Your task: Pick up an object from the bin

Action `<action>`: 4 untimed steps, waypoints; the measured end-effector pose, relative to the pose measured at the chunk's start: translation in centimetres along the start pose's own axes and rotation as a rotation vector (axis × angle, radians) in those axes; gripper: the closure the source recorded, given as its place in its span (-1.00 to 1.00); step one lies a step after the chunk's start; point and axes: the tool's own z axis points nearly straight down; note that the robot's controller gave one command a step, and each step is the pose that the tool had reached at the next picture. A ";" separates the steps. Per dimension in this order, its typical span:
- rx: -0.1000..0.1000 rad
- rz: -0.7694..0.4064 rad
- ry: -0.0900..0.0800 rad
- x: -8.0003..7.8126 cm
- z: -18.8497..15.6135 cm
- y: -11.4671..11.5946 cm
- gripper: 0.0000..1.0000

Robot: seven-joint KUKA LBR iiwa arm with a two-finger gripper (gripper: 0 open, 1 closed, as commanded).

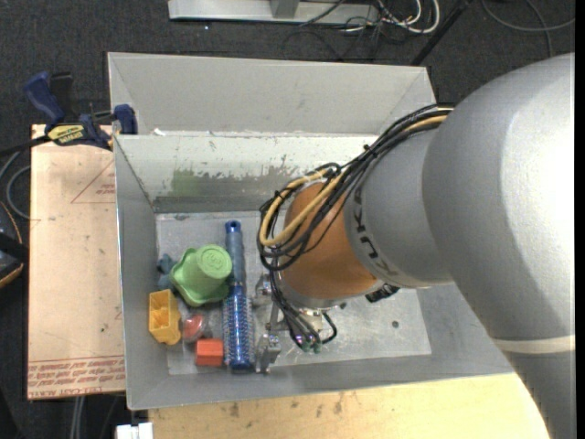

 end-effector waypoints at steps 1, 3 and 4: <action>0.001 0.010 0.006 -1.0 -1.5 5.3 -1.00; 0.017 -0.158 0.012 -0.8 -0.4 11.2 -1.00; 0.015 -0.471 -0.010 0.0 -0.8 10.3 -1.00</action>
Offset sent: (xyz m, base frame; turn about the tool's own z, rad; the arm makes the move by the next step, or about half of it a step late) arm 0.0116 0.0495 0.0144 0.0164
